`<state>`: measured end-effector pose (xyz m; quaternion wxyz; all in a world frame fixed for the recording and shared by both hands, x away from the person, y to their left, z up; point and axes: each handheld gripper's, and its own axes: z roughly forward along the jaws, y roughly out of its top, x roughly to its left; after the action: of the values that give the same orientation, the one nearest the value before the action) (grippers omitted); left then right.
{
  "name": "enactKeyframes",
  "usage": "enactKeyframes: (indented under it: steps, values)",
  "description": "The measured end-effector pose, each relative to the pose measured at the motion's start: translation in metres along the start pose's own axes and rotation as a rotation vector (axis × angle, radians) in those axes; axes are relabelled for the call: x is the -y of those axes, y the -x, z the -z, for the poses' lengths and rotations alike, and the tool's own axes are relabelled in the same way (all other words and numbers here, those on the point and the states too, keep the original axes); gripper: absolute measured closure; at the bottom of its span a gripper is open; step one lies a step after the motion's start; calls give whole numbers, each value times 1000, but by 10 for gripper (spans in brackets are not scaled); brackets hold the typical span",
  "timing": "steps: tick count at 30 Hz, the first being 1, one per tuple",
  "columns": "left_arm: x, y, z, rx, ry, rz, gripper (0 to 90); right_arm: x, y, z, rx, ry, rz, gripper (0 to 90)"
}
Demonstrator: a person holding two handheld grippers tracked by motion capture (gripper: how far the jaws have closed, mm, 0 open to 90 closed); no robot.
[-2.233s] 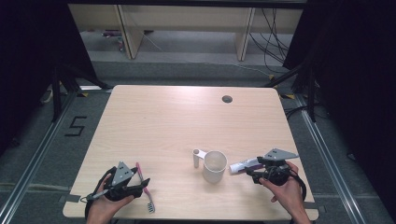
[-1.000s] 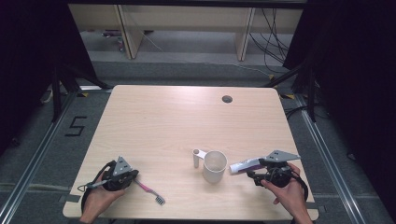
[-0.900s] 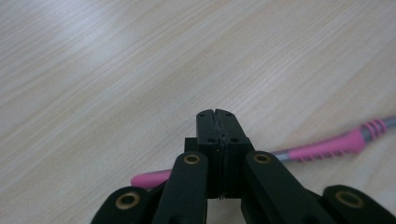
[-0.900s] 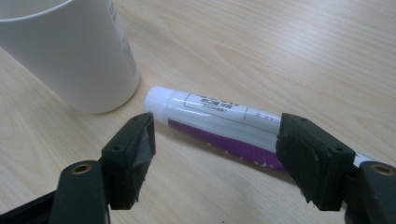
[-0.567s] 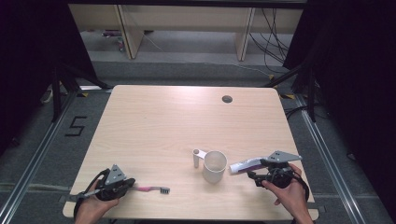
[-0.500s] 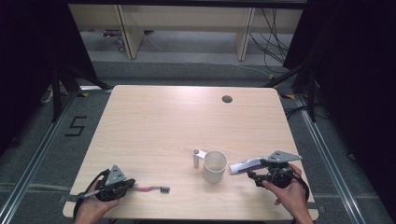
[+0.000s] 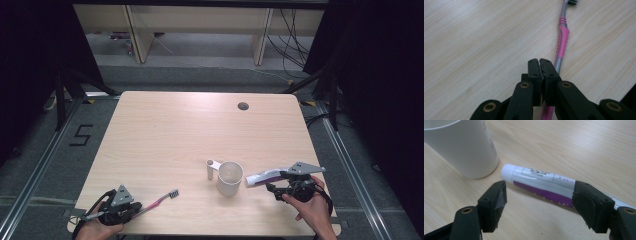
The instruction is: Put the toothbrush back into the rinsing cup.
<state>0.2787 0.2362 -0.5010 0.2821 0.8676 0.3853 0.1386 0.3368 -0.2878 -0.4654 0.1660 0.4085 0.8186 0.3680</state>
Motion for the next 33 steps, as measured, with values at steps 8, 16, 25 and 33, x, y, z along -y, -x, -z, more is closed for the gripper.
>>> enactKeyframes:
  steps: [8,16,25,33]
  values:
    - [-18,-3,9,34,-108,-24,686,0,0,0,-2,-5,1,285]
    - [-44,4,-3,65,-228,-82,512,2,0,3,-6,-6,1,285]
    - [-61,11,-12,66,-312,-99,569,2,-1,2,-4,-1,9,285]
    - [-68,15,-20,62,-374,-134,703,0,-6,2,-20,-8,-19,287]
